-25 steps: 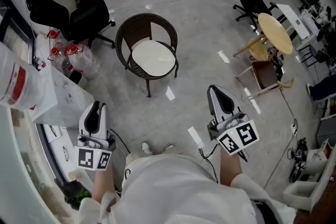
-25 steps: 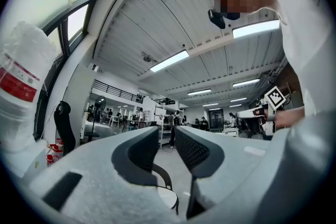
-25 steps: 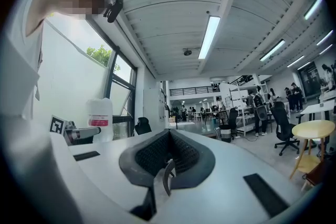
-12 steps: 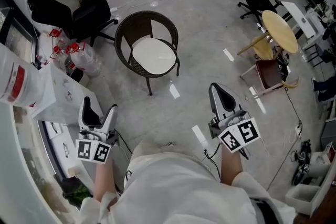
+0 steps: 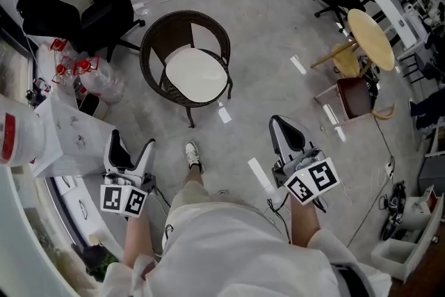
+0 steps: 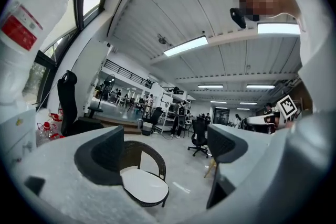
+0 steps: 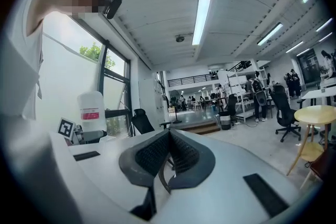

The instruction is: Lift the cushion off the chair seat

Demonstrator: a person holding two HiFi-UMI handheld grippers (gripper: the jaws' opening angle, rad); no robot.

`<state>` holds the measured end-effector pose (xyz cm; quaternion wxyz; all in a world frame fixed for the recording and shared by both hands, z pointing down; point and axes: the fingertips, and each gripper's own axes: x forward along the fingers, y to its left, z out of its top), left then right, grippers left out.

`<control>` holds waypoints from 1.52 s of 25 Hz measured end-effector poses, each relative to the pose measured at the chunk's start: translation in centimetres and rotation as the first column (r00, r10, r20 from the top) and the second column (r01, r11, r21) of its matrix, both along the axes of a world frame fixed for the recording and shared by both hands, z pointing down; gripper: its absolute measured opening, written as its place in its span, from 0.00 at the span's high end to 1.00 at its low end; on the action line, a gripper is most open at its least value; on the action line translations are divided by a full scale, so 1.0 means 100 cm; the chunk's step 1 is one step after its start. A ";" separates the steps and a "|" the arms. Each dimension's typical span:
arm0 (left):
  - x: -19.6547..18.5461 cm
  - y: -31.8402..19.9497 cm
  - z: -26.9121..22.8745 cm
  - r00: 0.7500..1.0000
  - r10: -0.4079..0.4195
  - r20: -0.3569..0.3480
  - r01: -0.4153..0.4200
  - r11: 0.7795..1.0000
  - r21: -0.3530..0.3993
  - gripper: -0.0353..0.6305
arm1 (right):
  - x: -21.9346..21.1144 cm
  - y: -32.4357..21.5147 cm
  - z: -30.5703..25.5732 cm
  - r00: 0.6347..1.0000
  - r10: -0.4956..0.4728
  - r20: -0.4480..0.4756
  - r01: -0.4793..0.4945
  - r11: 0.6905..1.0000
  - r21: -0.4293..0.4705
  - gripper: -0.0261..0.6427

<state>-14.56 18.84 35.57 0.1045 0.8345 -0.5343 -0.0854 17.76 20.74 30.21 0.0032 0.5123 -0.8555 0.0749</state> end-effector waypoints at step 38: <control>0.016 -0.314 0.172 1.000 0.014 -0.025 -0.021 0.946 -0.322 0.22 | -0.073 -0.319 0.066 0.975 -0.189 -0.119 0.154 0.953 -0.260 0.96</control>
